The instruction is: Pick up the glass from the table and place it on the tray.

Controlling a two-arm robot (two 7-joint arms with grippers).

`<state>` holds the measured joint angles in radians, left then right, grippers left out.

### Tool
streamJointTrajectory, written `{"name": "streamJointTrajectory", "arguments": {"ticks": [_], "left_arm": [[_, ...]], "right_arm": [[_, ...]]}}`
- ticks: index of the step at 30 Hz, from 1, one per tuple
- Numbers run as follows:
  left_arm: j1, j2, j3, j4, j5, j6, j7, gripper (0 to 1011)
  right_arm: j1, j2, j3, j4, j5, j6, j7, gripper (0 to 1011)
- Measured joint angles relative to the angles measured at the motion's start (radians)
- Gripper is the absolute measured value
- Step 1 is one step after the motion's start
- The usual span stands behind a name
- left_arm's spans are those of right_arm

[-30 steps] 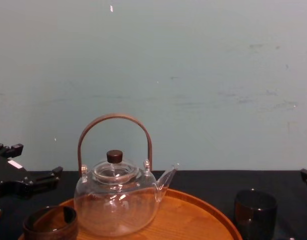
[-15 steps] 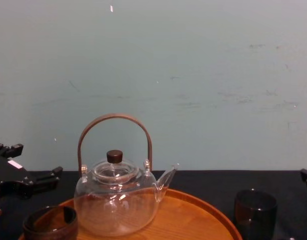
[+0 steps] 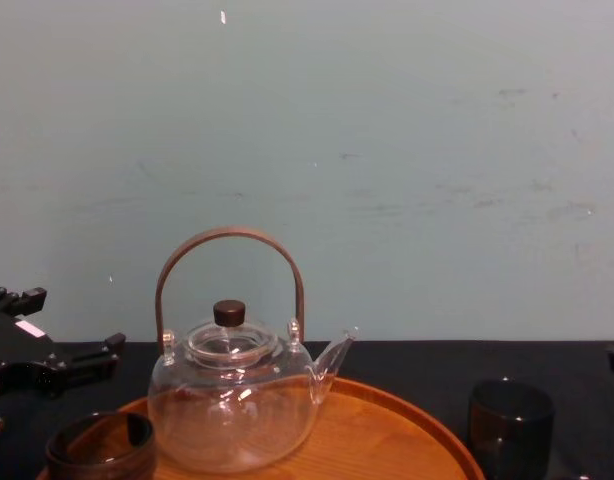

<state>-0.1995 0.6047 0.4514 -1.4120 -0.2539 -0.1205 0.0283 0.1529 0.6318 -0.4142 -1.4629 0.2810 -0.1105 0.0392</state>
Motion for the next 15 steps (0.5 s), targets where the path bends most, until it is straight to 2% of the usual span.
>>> {"name": "streamJointTrajectory", "arguments": {"ticks": [7,15], "left_arm": [[0.000,0.000,0.000,0.000,0.000,0.000,0.000,1001],[0.000,0.000,0.000,0.000,0.000,0.000,0.000,1001]], "right_arm": [[-0.044,0.026,0.031,-0.047,0.030,0.013,0.039,1002],[-0.124,0.073,0.075,-0.120,0.077,0.042,0.095,1002]]}}
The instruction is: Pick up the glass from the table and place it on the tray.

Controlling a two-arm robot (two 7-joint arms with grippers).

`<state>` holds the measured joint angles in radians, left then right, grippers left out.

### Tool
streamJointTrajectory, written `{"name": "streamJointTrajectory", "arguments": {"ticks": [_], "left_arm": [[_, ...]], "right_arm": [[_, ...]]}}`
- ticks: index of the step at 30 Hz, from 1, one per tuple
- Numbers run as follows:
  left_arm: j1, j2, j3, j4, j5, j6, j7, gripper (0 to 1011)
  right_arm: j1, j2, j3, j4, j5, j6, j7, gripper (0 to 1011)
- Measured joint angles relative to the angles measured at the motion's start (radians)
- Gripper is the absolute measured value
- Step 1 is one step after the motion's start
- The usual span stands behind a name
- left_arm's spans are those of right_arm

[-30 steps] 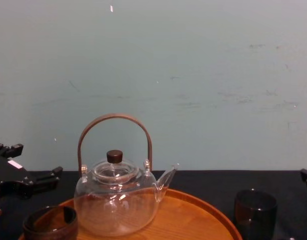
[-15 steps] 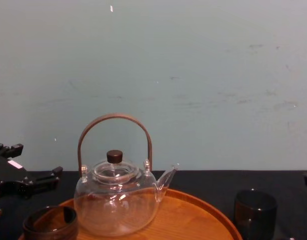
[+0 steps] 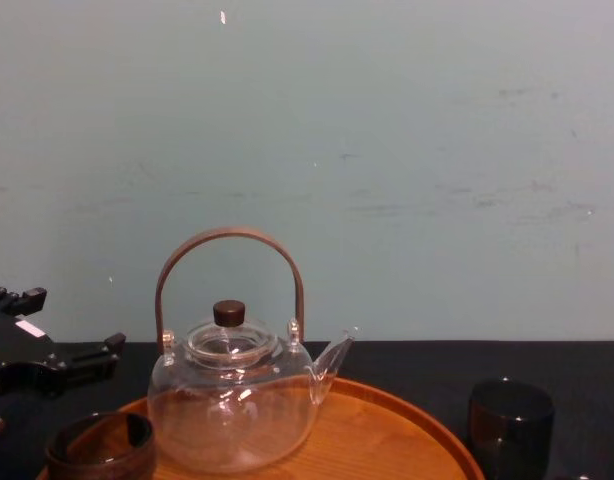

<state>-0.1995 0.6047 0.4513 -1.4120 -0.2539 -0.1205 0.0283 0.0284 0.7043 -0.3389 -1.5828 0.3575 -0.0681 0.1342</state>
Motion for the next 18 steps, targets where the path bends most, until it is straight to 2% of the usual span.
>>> {"name": "streamJointTrajectory", "arguments": {"ticks": [18], "left_arm": [[0.000,0.000,0.000,0.000,0.000,0.000,0.000,1001]], "right_arm": [[-0.176,0.102,0.085,-0.120,0.075,0.072,0.117,1002]]}}
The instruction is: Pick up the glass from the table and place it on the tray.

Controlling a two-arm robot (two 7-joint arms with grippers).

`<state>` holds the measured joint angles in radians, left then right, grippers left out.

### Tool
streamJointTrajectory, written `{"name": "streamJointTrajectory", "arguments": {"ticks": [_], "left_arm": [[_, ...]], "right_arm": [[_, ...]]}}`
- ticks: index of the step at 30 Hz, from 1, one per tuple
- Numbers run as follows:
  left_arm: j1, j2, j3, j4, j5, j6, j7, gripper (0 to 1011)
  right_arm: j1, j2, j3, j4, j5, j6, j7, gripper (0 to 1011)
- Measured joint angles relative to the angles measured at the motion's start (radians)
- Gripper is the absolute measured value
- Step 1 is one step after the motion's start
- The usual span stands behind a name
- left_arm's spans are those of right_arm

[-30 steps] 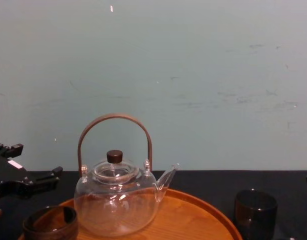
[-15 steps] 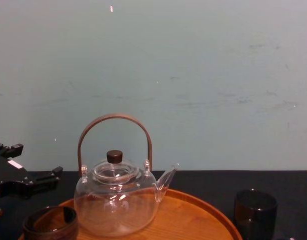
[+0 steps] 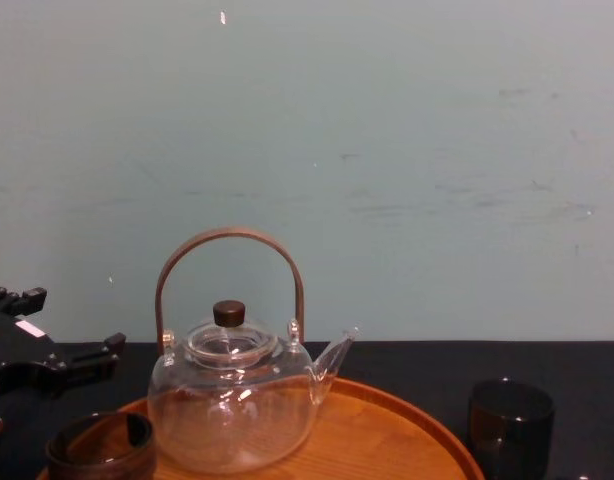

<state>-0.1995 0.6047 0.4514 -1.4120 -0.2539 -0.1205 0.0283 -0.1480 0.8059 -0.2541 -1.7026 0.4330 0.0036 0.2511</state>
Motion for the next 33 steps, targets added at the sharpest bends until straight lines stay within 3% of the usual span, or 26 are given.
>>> {"name": "streamJointTrajectory", "arguments": {"ticks": [9,15,33], "left_arm": [[0.000,0.000,0.000,0.000,0.000,0.000,0.000,1001],[0.000,0.000,0.000,0.000,0.000,0.000,0.000,1001],[0.000,0.000,0.000,0.000,0.000,0.000,0.000,1001]], "right_arm": [[-0.058,0.054,0.018,-0.031,0.008,-0.003,0.100,1002],[-0.077,0.070,0.020,-0.045,0.011,0.012,0.152,1002],[-0.069,0.036,0.031,-0.070,0.009,0.082,0.208,1002]]}}
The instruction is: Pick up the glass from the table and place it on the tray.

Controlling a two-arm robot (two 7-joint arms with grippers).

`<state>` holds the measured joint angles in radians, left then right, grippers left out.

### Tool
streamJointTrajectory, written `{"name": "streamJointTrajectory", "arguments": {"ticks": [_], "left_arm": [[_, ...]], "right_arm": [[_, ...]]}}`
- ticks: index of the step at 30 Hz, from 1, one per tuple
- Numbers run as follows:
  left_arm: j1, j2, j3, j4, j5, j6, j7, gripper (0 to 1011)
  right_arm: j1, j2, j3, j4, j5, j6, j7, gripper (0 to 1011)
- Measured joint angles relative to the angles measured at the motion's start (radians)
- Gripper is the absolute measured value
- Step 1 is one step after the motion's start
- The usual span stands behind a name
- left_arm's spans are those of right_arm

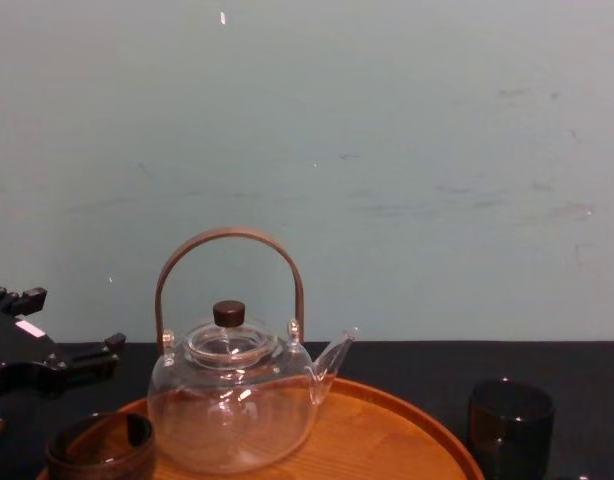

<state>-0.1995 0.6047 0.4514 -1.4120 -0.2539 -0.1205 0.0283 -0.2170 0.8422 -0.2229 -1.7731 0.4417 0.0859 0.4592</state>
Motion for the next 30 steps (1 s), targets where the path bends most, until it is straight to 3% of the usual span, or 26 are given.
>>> {"name": "streamJointTrajectory", "arguments": {"ticks": [11,30], "left_arm": [[0.000,0.000,0.000,0.000,0.000,0.000,0.000,1001],[0.000,0.000,0.000,0.000,0.000,0.000,0.000,1001]], "right_arm": [[0.051,-0.048,-0.014,0.017,0.003,0.041,0.042,1002],[0.102,-0.080,-0.049,0.042,0.019,0.072,0.054,1002]]}}
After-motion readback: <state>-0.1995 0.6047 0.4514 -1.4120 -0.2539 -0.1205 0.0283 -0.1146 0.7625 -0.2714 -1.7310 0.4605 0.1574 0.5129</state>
